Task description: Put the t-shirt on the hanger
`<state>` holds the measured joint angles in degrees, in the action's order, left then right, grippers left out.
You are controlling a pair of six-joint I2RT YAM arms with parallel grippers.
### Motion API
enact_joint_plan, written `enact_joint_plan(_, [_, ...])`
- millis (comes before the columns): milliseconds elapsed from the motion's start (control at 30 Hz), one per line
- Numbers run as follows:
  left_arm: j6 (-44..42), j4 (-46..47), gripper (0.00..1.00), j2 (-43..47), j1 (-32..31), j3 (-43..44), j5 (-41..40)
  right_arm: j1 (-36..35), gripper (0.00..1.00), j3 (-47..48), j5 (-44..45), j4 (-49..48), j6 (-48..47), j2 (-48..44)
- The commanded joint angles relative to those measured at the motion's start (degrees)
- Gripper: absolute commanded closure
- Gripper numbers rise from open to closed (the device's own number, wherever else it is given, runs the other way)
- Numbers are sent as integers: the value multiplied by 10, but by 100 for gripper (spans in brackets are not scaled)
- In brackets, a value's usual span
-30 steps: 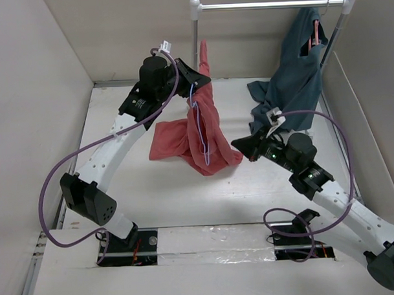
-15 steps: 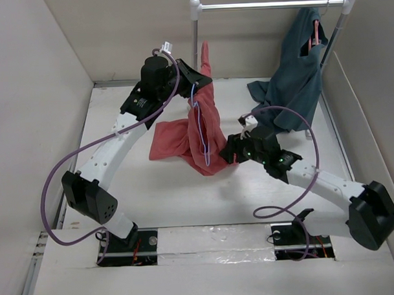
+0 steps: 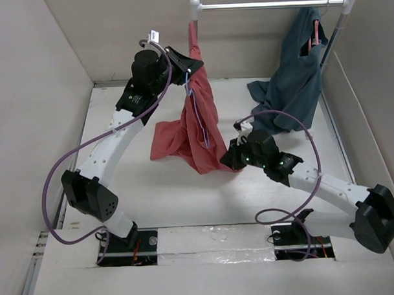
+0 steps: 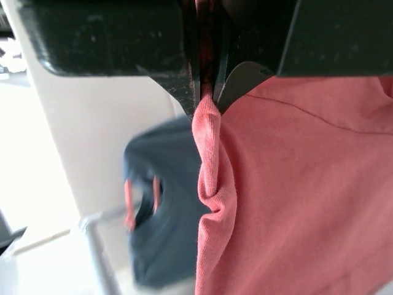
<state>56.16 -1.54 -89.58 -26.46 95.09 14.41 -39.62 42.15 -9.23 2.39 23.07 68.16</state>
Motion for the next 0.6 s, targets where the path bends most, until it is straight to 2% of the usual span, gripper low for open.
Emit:
enact_joint_plan(0, [4,128,100,-16,13,67,-39,-29,100,-18,-52,77,29,-31])
enact_joint_plan(133, [15,142,100,-72,26,138,-40,-56,100,-17,-61,122,29,-61])
enact_joint_plan(333, [-3,158,100,-109,31,164,-78,-62,100,44,-90,227,13,-87])
enact_joint_plan(467, [-14,161,100,-105,26,134,-67,-62,100,134,-68,277,9,-114])
enact_joint_plan(567, [-38,161,100,-75,5,64,-73,-62,100,198,-64,303,-1,-101])
